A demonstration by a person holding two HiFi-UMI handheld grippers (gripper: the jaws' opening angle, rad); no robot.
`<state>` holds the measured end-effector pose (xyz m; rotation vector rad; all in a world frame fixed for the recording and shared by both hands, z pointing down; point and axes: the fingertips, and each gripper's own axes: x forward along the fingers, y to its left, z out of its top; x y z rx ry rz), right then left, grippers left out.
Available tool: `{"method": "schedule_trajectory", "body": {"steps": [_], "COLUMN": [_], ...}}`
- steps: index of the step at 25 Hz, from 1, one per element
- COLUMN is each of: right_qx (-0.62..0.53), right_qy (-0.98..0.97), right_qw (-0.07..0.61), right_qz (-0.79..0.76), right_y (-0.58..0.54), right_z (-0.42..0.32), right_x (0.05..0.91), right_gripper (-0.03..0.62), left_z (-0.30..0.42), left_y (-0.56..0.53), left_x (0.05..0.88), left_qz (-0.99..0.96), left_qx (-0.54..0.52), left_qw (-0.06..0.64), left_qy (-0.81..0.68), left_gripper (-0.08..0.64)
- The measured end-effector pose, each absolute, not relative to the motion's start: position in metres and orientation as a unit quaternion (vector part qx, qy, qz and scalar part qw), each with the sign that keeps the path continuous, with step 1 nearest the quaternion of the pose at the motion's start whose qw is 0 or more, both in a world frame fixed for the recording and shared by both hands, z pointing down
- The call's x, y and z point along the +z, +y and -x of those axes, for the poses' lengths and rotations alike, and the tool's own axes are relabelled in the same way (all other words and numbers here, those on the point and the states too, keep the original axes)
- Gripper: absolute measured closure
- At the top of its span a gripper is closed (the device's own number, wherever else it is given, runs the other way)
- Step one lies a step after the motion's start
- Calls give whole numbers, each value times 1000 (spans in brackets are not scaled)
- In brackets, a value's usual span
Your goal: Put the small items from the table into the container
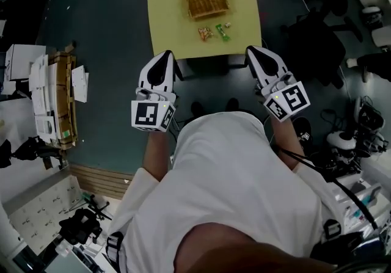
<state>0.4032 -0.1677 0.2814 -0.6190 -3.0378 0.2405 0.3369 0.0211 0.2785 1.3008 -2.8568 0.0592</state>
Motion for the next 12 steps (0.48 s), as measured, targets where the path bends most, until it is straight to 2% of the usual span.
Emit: {"method": "schedule_trajectory", "body": {"steps": [12], "right_qx": [81], "right_qy": [-982], "right_qw": [13], "right_qz": [170], "right_y": [-147], "right_z": [-409], "right_x": [270], "right_gripper": [577], "left_z": [-331], "left_y": [31], "left_x": [283], "left_qz": [-441], "left_qx": [-4], "left_qw": [5], "left_qy": [-898], "left_gripper": [552]}}
